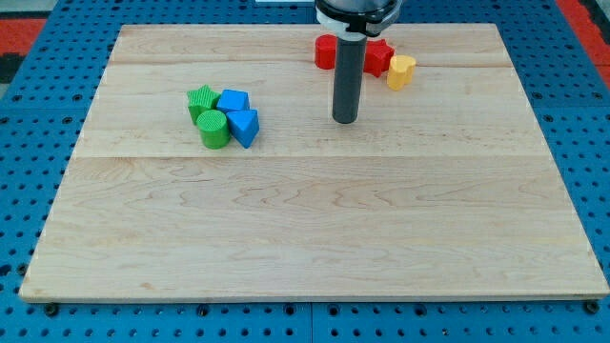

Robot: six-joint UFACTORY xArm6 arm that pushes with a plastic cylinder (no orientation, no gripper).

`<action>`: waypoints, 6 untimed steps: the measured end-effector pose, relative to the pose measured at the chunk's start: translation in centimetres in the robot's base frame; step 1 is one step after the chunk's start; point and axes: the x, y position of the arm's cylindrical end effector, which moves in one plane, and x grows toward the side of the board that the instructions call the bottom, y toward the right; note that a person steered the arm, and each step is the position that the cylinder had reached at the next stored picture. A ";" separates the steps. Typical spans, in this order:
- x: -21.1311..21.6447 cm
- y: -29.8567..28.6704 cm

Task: Slide your arm to the left of the green circle

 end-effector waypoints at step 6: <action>3.7 -21.8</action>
